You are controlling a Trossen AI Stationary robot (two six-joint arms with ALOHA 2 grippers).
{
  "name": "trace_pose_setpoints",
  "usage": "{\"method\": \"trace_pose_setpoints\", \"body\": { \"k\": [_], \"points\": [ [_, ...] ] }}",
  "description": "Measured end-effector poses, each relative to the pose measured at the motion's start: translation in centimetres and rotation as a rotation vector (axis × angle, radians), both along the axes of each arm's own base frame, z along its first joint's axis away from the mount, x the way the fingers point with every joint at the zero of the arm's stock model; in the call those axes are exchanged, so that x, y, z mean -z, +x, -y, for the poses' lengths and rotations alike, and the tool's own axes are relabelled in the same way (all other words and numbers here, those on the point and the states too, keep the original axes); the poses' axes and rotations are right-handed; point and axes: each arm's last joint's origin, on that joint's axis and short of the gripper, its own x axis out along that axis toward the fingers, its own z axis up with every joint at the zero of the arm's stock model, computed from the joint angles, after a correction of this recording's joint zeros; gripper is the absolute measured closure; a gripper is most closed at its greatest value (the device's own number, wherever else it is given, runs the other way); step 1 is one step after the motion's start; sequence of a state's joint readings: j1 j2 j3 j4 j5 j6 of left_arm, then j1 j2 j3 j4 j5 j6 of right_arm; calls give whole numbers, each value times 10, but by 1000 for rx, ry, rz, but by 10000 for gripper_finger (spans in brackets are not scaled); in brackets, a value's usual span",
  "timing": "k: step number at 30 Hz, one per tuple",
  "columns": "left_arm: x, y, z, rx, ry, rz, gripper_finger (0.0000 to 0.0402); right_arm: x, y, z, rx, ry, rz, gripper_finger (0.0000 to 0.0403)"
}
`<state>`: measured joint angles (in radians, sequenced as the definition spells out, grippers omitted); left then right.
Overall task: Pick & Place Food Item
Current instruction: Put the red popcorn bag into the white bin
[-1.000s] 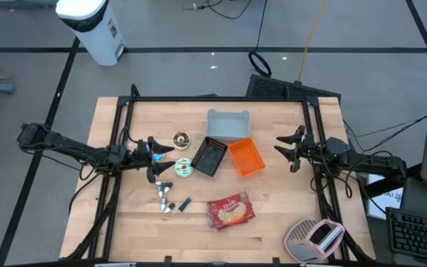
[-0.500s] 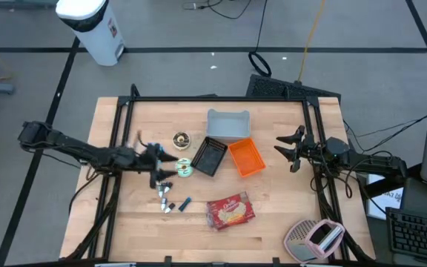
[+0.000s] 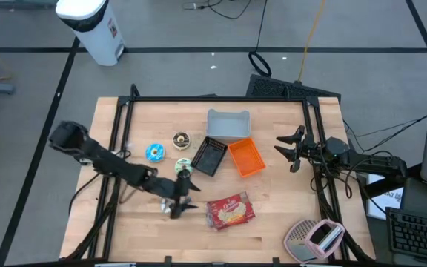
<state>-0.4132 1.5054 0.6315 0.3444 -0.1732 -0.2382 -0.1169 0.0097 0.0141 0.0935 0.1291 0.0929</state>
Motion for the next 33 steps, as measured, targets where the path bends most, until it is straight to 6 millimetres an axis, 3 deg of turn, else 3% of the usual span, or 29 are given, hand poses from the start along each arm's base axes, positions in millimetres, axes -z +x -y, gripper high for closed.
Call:
{"method": "trace_pose_setpoints", "body": {
  "k": [7,12,20,27,30,33],
  "points": [
    [11,40,18,-6,15,-20,92,0,0,0,0,0,0,236],
    [23,58,22,-16,24,-42,92,0,0,0,0,0,1,236],
    [53,68,18,-81,-31,-124,92,0,0,0,0,0,1,236],
    [55,71,16,-85,-73,-118,93,0,0,0,0,0,1,236],
    [51,72,16,-82,-75,-102,112,0,0,0,0,0,1,236],
    [51,73,15,-93,-89,-103,157,0,0,0,0,0,1,236]
  ]
}}
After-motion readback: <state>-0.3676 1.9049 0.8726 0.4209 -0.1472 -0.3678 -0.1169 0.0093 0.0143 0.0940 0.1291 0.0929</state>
